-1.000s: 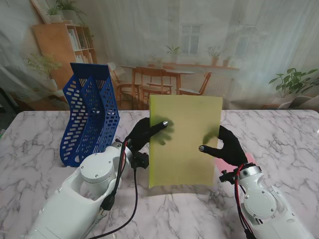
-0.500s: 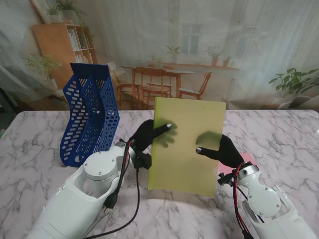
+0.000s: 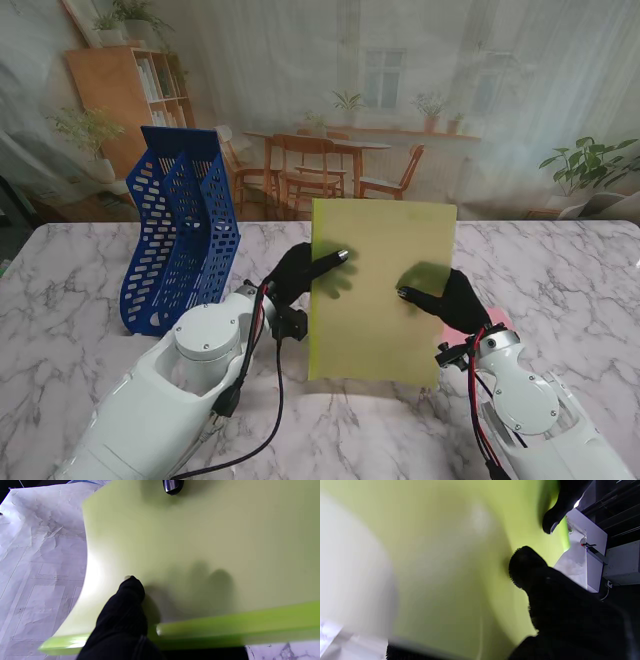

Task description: Open the sliding file folder, put the receipt in and insert it into the document holder

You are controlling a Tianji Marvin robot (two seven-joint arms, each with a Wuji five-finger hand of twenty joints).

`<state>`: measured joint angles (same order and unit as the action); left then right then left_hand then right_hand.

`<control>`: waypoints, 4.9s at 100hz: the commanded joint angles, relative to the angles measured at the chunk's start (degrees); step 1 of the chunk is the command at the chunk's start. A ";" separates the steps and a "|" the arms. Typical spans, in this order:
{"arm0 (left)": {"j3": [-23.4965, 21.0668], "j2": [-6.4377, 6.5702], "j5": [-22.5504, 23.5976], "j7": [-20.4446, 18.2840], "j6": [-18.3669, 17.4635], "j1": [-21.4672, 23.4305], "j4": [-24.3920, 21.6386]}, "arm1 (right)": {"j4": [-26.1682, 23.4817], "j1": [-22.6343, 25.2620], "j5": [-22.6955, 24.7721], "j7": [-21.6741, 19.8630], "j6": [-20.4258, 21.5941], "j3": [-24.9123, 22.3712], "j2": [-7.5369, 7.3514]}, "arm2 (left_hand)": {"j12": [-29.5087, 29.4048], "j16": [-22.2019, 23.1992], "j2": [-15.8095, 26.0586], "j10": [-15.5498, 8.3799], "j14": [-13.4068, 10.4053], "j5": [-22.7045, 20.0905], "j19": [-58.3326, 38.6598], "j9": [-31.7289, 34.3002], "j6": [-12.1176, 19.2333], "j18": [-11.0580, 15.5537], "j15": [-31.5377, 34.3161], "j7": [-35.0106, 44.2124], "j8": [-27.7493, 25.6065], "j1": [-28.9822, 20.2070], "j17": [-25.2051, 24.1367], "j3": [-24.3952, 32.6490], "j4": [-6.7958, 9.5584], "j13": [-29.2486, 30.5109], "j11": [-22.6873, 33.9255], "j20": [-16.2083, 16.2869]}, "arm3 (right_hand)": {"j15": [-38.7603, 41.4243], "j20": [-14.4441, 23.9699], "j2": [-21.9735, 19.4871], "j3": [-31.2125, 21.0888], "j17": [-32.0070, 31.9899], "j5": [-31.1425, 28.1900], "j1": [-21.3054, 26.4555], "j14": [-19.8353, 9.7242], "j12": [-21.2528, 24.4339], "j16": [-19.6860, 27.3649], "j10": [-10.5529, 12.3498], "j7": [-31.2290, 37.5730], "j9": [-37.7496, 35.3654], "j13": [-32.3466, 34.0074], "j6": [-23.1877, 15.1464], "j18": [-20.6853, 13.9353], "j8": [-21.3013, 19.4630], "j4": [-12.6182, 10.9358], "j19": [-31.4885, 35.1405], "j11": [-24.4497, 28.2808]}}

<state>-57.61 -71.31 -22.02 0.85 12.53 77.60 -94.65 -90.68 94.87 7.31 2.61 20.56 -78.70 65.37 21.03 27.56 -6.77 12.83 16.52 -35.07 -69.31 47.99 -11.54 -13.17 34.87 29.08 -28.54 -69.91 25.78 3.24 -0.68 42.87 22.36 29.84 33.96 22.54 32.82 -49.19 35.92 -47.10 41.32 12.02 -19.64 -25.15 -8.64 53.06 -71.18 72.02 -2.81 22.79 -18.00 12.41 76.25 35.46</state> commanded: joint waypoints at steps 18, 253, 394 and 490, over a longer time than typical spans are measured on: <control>-1.38 0.51 2.80 -2.22 -0.77 -0.02 0.56 | 0.17 0.41 0.76 2.13 3.13 -0.58 1.11 | -1.56 0.10 -0.78 0.19 2.63 3.65 1.84 -5.16 -0.12 2.62 -2.23 -8.81 0.11 3.00 -1.25 -0.65 2.97 -2.44 -2.84 -0.07 | 6.36 0.37 -0.96 -4.48 2.54 -1.85 4.44 -1.64 -3.95 -3.38 1.50 6.17 -1.00 2.32 -7.47 -4.22 -6.46 0.49 3.11 4.44; -5.86 2.99 6.48 -7.23 -11.79 1.23 1.05 | -0.29 -3.89 -2.95 9.53 9.25 1.66 3.43 | 1.88 -0.88 -4.19 -7.41 -4.19 -5.89 3.22 6.65 8.25 4.84 -2.71 9.46 -0.35 -4.06 1.88 4.06 1.55 3.72 -4.22 -1.52 | 8.15 -0.77 -2.43 -4.22 4.04 -0.91 4.85 -2.14 -6.72 -6.54 1.99 7.69 -0.03 2.62 -10.73 -5.24 -9.46 0.54 3.08 7.86; 1.37 0.75 3.56 -4.10 -9.41 -0.59 5.07 | -5.00 -7.80 -6.62 8.94 8.26 0.14 3.61 | 0.24 -1.65 -4.13 -7.09 -3.90 -6.49 2.88 6.82 7.57 4.64 -2.90 8.67 1.59 -4.06 2.62 3.74 1.48 4.18 -4.63 -2.23 | 14.96 -1.20 -1.77 -5.77 7.83 -1.51 5.15 -1.88 -8.73 -8.14 0.88 8.32 -1.43 2.61 -9.18 -3.95 -9.65 0.65 3.74 9.94; 1.12 1.64 6.14 -5.63 -12.32 -1.68 4.11 | -6.85 -5.71 -6.20 8.83 5.35 -0.80 3.48 | -7.88 -4.17 -5.24 -2.65 -1.34 14.10 21.42 -28.24 3.91 5.01 -15.44 -16.58 6.70 11.57 -17.85 -3.65 2.41 -20.21 -12.31 -6.12 | 14.69 -1.24 -2.07 -5.75 7.69 -1.09 5.27 -1.18 -8.75 -7.62 0.04 7.91 -1.38 2.42 -7.27 -2.83 -8.82 0.63 3.24 9.33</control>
<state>-56.51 -69.81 -16.89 -3.83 0.60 77.08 -90.33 -98.36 88.62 1.29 11.15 26.37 -79.58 68.51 14.27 24.68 -10.86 9.95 16.87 -23.96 -50.88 24.92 -8.12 -11.64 22.16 14.87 -23.03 -60.44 10.98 1.07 0.70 26.43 12.01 25.27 44.02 21.71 34.19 -50.75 42.83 -47.40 42.95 11.56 -27.86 -31.42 -8.72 55.95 -71.18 72.55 -2.77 21.15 -25.11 14.48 78.17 43.43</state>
